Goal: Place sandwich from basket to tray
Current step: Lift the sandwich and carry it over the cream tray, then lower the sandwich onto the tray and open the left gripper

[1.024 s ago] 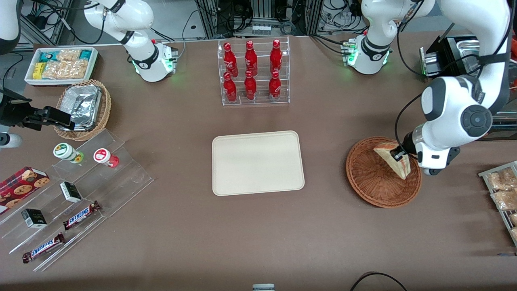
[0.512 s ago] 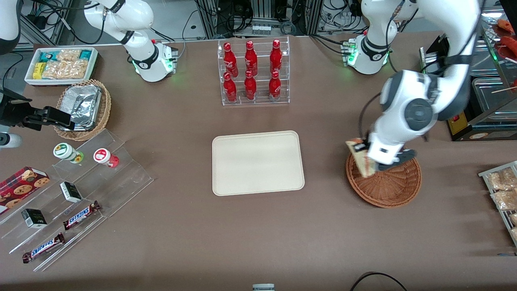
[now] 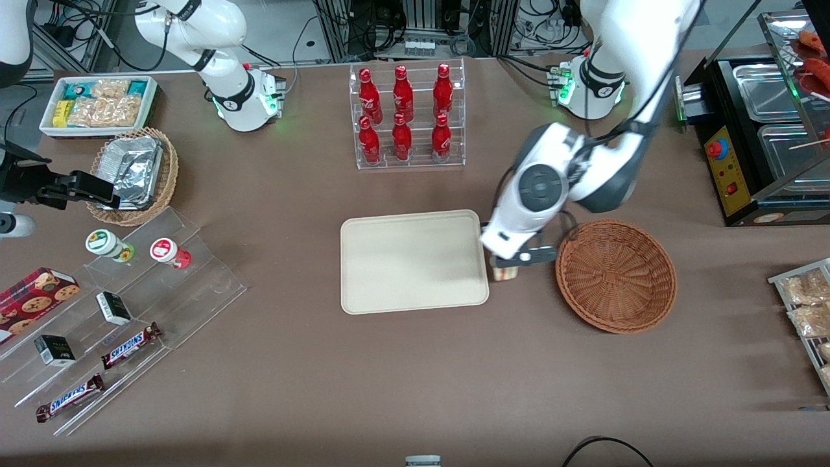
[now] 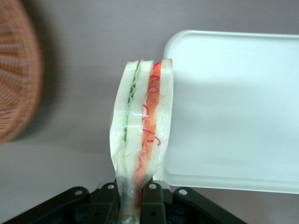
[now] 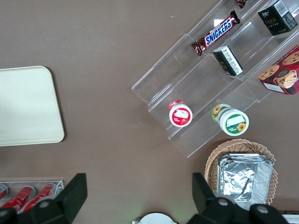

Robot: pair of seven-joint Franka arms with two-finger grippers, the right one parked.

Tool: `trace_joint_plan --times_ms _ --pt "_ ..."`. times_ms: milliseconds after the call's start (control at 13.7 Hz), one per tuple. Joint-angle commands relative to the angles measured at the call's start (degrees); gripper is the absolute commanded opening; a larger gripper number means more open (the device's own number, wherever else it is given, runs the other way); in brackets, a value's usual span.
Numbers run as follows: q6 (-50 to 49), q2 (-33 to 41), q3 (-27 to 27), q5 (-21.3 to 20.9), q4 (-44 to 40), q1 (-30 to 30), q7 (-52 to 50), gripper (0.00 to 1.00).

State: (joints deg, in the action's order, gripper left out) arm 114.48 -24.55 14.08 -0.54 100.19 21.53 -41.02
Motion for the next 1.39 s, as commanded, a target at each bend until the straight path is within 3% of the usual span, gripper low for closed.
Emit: trace_joint_plan --times_ms 0,512,1317 --pt "-1.10 -7.43 -0.54 -0.78 -9.64 4.65 -3.96 0.00" --pt "-0.41 -20.09 -0.63 -0.96 -25.21 12.92 -13.11 0.00" --pt "3.55 -23.09 -1.15 -4.39 -26.28 15.03 -16.54 0.00"
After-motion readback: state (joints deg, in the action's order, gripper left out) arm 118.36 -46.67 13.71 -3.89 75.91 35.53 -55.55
